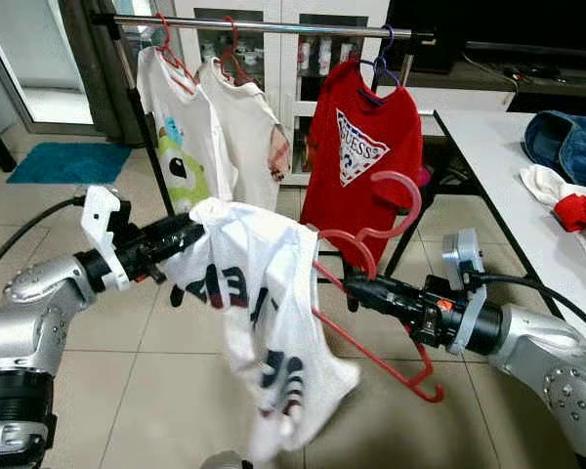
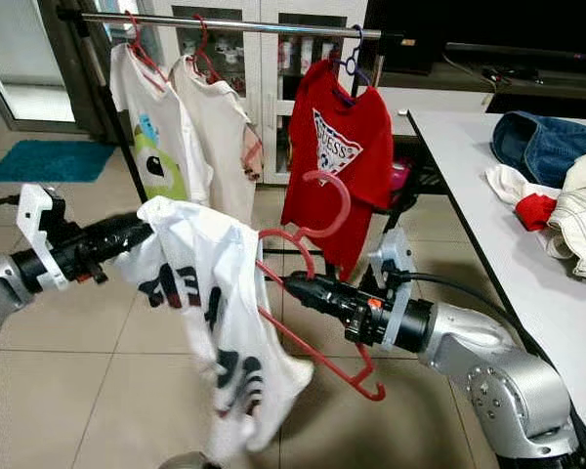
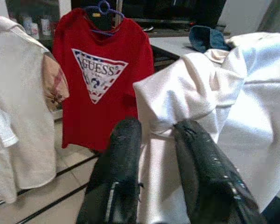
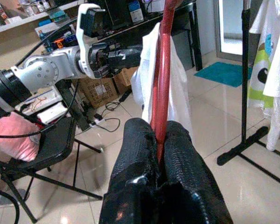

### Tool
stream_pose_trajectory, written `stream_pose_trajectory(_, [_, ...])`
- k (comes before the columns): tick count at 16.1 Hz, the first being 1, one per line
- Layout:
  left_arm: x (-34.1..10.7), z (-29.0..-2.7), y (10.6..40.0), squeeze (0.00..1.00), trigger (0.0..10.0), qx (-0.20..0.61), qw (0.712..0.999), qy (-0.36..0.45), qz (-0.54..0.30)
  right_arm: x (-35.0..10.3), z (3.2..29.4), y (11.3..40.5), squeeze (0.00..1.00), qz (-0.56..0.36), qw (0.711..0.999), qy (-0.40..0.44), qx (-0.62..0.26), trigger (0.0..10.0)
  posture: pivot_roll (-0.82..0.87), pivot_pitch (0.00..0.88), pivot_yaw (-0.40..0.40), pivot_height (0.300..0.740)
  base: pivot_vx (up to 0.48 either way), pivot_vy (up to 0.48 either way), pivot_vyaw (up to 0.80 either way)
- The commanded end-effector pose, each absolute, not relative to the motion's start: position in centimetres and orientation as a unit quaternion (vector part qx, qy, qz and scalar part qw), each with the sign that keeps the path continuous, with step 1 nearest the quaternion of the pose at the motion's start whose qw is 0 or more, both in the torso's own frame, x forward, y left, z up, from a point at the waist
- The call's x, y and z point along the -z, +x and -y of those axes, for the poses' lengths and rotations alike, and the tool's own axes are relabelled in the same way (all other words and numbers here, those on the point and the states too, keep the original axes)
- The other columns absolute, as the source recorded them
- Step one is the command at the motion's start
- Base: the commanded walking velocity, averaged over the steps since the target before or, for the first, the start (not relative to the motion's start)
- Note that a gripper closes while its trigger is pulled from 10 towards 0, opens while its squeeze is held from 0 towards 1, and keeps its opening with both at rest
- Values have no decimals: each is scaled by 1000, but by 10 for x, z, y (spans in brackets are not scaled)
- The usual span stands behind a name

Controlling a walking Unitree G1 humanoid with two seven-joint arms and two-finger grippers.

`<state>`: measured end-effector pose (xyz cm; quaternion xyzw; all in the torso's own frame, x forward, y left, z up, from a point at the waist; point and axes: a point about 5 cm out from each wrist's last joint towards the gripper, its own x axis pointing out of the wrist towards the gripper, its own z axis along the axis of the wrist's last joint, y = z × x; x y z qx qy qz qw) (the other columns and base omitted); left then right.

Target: Hang hanger

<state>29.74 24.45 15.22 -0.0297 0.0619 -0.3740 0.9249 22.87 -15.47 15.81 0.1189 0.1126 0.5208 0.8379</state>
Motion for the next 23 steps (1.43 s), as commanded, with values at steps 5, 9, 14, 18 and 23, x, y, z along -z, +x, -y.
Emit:
stream_pose_trajectory(5, [-162,-246,299,0,0,387,920,-39,-43,-166,152,225,0,-97,832,119,-533,10000,-52,0,26,740,0,0,0])
stream_pose_trajectory(9, [-164,-246,300,0,0,391,918,-45,-36,-167,152,226,0,-97,832,118,-533,10000,-50,0,25,740,0,0,0])
stream_pose_trajectory(14, [-171,-246,302,0,0,396,917,-49,-19,-166,153,226,0,-99,834,118,-530,10000,-53,0,28,740,0,0,0])
stream_pose_trajectory(18, [-183,-251,303,0,0,391,920,-34,-3,-160,156,228,0,-113,847,111,-508,10000,-53,0,31,740,0,0,0])
stream_pose_trajectory(23, [-212,-257,307,0,0,400,916,-1,25,-151,160,232,0,-132,860,95,-483,10000,-43,0,31,740,0,0,0])
